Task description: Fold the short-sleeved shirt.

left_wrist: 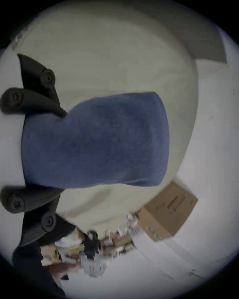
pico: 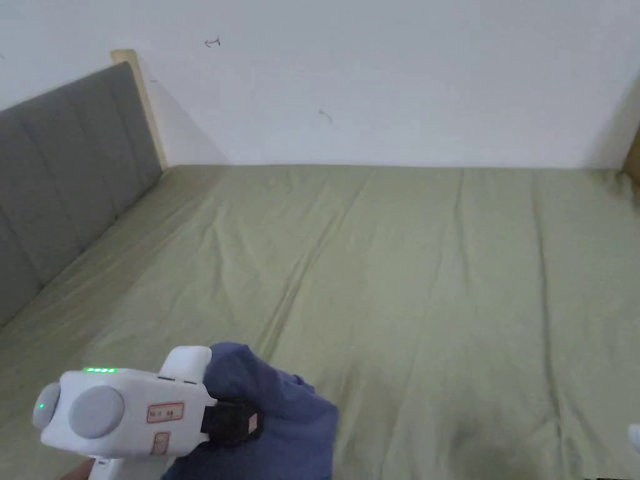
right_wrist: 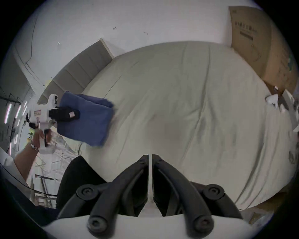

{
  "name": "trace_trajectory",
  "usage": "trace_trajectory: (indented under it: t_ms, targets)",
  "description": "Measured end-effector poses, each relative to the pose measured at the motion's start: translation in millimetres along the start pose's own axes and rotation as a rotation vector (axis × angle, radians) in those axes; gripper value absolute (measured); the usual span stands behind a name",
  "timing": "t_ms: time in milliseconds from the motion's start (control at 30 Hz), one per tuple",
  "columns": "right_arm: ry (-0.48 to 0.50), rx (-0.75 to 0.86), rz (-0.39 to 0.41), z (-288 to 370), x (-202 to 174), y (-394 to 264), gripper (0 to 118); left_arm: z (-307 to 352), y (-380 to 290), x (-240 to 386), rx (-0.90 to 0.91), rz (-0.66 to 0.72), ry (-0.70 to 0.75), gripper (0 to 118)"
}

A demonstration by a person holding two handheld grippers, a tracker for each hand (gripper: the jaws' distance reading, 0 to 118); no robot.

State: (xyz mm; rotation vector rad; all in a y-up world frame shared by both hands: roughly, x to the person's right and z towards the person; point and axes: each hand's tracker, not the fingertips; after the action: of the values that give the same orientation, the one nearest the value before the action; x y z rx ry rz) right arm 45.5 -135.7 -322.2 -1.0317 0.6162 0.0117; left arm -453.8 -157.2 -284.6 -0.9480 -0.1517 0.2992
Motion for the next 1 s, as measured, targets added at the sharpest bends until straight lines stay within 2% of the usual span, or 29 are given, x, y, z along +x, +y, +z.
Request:
trace_trajectory:
  t_ms: [100,233,267,300,333,367,400,567,700,733,767,800,833,867,1000]
  targets:
    - [-0.013,-0.006,-0.02,4.0,-0.5,2.1,3,10.0,18.7,-38.4,-0.061,-0.072,0.239,22]
    - [-0.028,-0.027,-0.056,-4.3,5.9,-3.1,3,9.5,35.8,-78.9,-0.118,-0.114,0.479,22]
    - [-0.037,-0.033,-0.057,-5.1,5.1,-4.3,3,7.1,41.9,-91.1,-0.134,-0.157,0.544,27]
    - [-0.045,-0.041,-0.056,-5.3,5.2,-3.3,3,4.1,43.1,-95.8,-0.148,-0.2,0.613,38]
    - [-0.048,-0.048,-0.055,-5.7,4.5,-3.8,3,2.0,43.6,-99.6,-0.156,-0.241,0.669,62]
    - [-0.048,-0.052,-0.053,-5.6,3.8,-4.2,3,0.5,45.4,-104.1,-0.17,-0.273,0.719,104]
    - [-0.046,-0.056,-0.05,-5.8,3.8,-4.3,3,-1.6,43.3,-111.0,-0.172,-0.277,0.733,117]
    - [-0.06,-0.017,-0.041,-1.5,6.1,1.2,3,16.3,49.7,-102.1,-0.088,-0.264,0.682,115]
    - [-0.096,0.034,-0.047,4.8,7.7,8.9,3,24.0,39.6,-63.1,-0.07,-0.194,0.522,114]
    - [-0.1,0.053,-0.052,7.1,8.3,11.2,3,24.4,35.0,-49.0,-0.063,-0.181,0.475,110]
    - [-0.101,0.072,-0.058,9.5,8.8,13.7,3,25.3,30.8,-33.5,-0.07,-0.163,0.389,89]
    - [-0.102,0.085,-0.062,11.5,9.2,16.1,3,19.8,27.3,-24.3,-0.073,-0.145,0.321,56]
    - [-0.104,0.095,-0.064,13.7,11.0,18.9,3,18.5,24.3,-6.7,-0.063,-0.128,0.271,15]
    - [-0.105,0.102,-0.066,16.2,11.1,22.4,3,15.8,21.8,12.4,-0.049,-0.111,0.224,0]
    - [-0.1,0.126,-0.062,31.9,6.1,39.6,3,21.6,32.7,96.0,0.019,-0.138,0.078,0]
